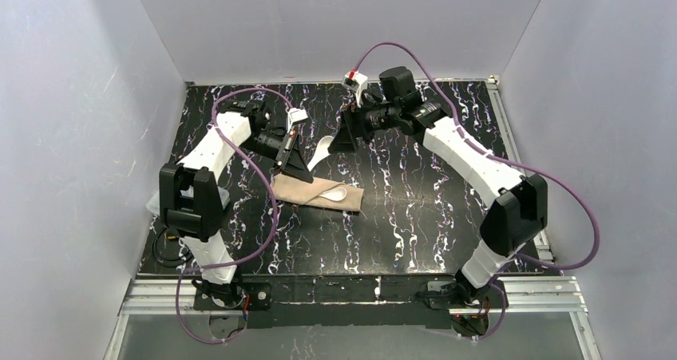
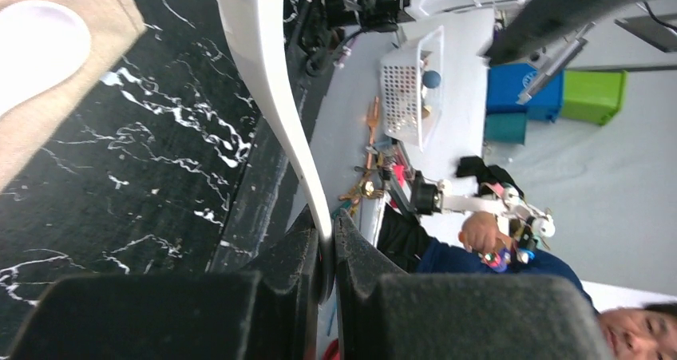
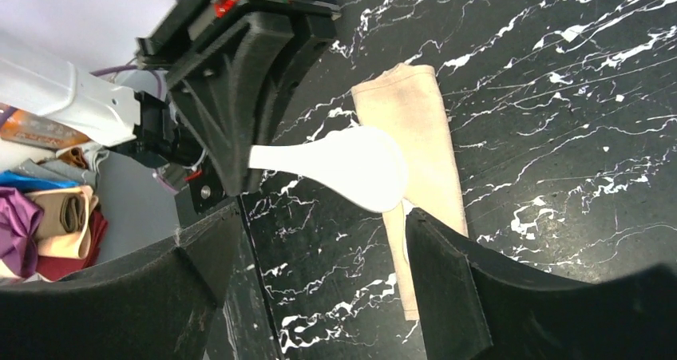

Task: Fold the napkin into a case and place the utensils inside
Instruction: Pass from the left arm to the right, then insert the spoon into the folded napkin.

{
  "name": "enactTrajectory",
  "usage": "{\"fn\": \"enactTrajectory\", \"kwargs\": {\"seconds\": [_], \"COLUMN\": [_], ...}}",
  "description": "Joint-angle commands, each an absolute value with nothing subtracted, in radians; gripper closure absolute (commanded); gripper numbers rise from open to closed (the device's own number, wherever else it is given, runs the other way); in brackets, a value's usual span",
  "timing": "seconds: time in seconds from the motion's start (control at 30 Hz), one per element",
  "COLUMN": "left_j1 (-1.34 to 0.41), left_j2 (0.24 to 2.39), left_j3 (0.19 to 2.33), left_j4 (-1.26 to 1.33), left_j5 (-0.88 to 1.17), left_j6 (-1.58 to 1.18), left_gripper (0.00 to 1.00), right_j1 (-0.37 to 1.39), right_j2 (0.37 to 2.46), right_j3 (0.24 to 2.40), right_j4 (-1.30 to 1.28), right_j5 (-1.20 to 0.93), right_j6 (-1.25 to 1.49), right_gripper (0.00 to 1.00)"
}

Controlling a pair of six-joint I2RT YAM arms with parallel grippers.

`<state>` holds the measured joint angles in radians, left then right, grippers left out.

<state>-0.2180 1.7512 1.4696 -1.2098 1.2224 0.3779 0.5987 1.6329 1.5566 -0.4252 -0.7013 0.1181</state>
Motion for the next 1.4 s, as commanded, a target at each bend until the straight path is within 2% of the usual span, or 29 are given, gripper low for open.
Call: {"fn": "enactTrajectory", "kwargs": {"seconds": [0.0,0.17,0.53,0.6,0.63,0.83,0.97,1.0,1.1,1.2,1.37], "left_j1": [-0.222,-0.222,-0.225,-0.225,-0.225,-0.227,-0.227,-0.225,-0.221,-0.194,-0.133], "left_j2": [1.774,1.807,1.805,1.804,1.804,1.804,1.776,1.756,1.702,1.701,1.745], "left_j3": [1.544,1.59,1.577,1.579,1.579,1.589,1.572,1.556,1.513,1.49,1.443], "left_j4": [-1.494,-1.672,-1.678,-1.678,-1.677,-1.657,-1.472,-1.392,-1.184,-1.065,-0.954], "left_j5": [1.324,1.333,1.333,1.333,1.332,1.318,1.187,1.121,0.826,0.605,0.463], "left_j6": [0.614,0.775,0.792,0.794,0.792,0.764,0.546,0.475,0.33,0.29,0.279], "left_gripper": [1.0,1.0,1.0,1.0,1.0,1.0,0.55,0.51,0.45,0.44,0.45], "right_j1": [0.591,0.587,0.583,0.583,0.583,0.579,0.559,0.559,0.559,0.565,0.617], "right_j2": [1.689,1.723,1.727,1.733,1.738,1.738,1.684,1.666,1.603,1.522,1.378], "right_j3": [1.623,1.636,1.537,1.539,1.542,1.553,1.509,1.489,1.405,1.264,1.042], "right_j4": [-0.488,-0.457,-0.132,-0.14,-0.144,-0.227,-0.337,-0.365,-0.435,-0.456,-0.43], "right_j5": [-0.782,-0.787,-0.919,-0.914,-0.912,-0.845,-0.613,-0.558,-0.381,-0.235,-0.039], "right_j6": [0.03,0.066,0.325,0.328,0.328,0.299,0.301,0.31,0.4,0.556,0.799], "right_gripper": [0.18,0.22,0.37,0.43,0.5,0.99,0.99,0.99,0.99,0.99,0.99]}}
